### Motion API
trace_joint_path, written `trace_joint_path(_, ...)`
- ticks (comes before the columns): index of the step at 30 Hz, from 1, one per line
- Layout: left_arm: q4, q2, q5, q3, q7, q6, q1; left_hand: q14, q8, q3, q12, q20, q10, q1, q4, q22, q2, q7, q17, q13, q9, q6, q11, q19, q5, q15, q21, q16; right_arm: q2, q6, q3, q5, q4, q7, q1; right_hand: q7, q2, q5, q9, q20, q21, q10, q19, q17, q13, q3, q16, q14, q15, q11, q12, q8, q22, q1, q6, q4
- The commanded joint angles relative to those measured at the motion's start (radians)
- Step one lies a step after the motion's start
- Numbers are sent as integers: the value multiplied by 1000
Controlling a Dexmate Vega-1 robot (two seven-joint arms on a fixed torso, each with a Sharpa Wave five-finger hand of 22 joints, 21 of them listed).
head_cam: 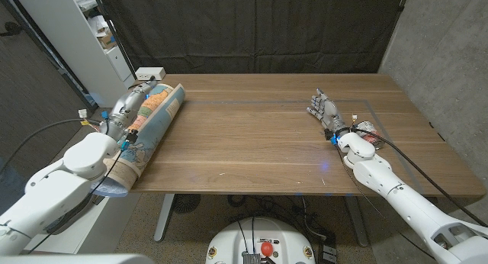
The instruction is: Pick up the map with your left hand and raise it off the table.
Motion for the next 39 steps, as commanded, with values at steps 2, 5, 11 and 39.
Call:
trace_joint_path(2,-41,-16,42,-39,41,105,24,12,4,0,7,2,8,14,-6,3,0,23,2,4,3,12,1,0,-1,5,6,6,9,2,-7,-4,17,6,12,-1,7,5,2,0,8,4,1,3,6,1,3,1,5,5,8,2,2,6,11,-6)
trace_joint_path(5,-54,-18,47,-46,48,136,25,17,5,-1,8,4,11,15,-7,3,0,24,2,4,2,15,3,2,-1,7,6,7,9,5,-7,-7,16,5,15,-1,7,5,2,0,8,4,1,3,6,1,3,1,4,4,8,2,2,6,11,-6)
trace_joint_path(11,-78,-12,70,-55,59,195,29,21,6,-1,10,5,16,16,-9,3,1,25,2,4,2,22,3,8,-2,8,8,8,11,27,-5,-20,19,-3,15,0,7,5,2,0,8,4,1,2,6,1,4,1,4,2,8,2,2,6,11,-6)
trace_joint_path(39,-168,-33,153,-103,88,366,77,31,4,-2,11,17,25,20,-15,3,2,28,2,5,2,31,7,14,-4,20,9,8,16,73,-1,-31,25,14,26,-6,7,6,2,-3,9,16,6,0,6,-2,6,11,-3,-2,11,4,2,7,19,-10)
